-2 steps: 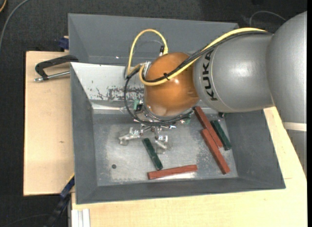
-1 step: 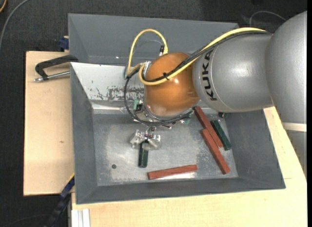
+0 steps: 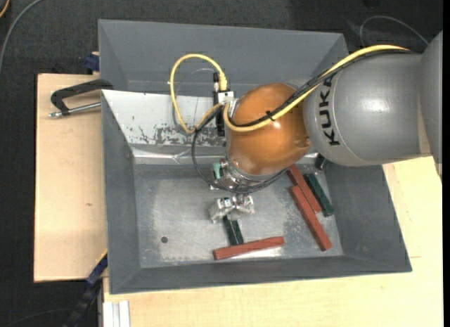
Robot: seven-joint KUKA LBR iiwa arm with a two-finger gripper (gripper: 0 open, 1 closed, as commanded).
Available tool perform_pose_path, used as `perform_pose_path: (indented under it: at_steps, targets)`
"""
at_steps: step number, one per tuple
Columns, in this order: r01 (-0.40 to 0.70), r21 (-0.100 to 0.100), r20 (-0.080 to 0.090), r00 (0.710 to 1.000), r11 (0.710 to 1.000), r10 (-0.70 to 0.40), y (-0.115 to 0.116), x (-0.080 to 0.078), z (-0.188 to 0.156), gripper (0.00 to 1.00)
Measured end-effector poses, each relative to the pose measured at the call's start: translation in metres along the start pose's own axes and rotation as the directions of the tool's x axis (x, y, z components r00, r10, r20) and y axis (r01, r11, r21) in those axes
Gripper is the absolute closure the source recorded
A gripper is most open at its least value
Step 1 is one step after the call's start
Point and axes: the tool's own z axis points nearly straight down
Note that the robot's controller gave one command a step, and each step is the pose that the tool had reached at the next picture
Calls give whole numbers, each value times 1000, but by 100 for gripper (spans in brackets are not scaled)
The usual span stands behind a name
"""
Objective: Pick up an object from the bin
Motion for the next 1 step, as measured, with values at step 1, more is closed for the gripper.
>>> perform_pose_path:
  at_steps: [1]
  targets:
    - [66,12,3,998,998,-66,14,-32,-176,100]
